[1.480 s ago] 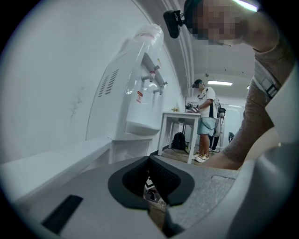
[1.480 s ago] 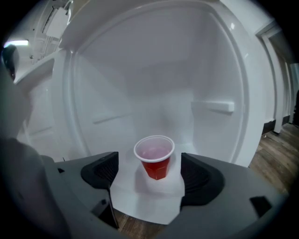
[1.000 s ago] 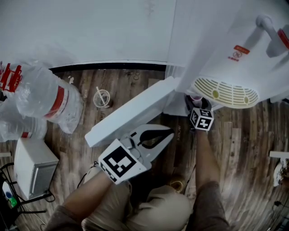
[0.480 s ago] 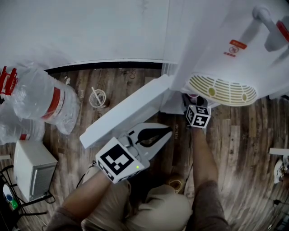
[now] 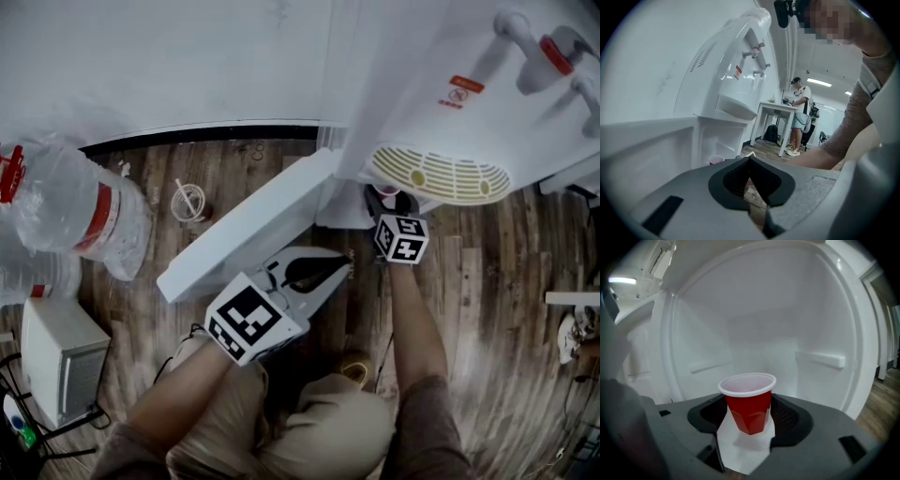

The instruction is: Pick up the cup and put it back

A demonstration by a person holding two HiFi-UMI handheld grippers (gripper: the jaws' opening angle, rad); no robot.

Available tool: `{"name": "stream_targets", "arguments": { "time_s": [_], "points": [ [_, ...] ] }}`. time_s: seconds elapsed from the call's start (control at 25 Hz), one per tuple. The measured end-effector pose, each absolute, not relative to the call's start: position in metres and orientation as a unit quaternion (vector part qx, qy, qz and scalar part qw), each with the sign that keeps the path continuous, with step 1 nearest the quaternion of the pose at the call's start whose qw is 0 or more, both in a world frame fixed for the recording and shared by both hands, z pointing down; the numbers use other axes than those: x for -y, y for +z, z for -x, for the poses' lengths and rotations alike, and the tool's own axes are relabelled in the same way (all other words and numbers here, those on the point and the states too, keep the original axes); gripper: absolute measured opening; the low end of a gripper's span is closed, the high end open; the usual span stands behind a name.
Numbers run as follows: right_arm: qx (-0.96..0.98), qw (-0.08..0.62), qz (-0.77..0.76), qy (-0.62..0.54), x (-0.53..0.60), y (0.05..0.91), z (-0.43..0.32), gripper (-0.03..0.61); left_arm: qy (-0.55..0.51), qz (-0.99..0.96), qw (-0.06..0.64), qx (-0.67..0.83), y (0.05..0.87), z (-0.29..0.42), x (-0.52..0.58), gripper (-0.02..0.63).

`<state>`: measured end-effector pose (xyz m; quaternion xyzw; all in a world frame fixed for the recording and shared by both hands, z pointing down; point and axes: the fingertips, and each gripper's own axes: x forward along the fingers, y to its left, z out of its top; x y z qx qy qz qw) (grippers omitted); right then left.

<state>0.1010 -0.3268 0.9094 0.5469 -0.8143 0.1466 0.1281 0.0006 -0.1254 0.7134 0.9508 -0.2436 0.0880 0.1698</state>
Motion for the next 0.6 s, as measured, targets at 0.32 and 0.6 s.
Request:
{"name": "stream_targets", "arguments": {
  "time_s": [0.32,0.6],
  "points": [
    [0.824,0.106,-0.538,0.143,0.290,0.852,-0.114,0.287,0.104,-0.956,0.156,0.228,0.727,-0.015,0.126,0.003],
    [0.825,0.106,-0.539,0.136,0.235,0.803,-0.136,0.285,0.090,-0.956,0.167,0.223,0.734,-0.028,0.130,0.003]
  ]
}}
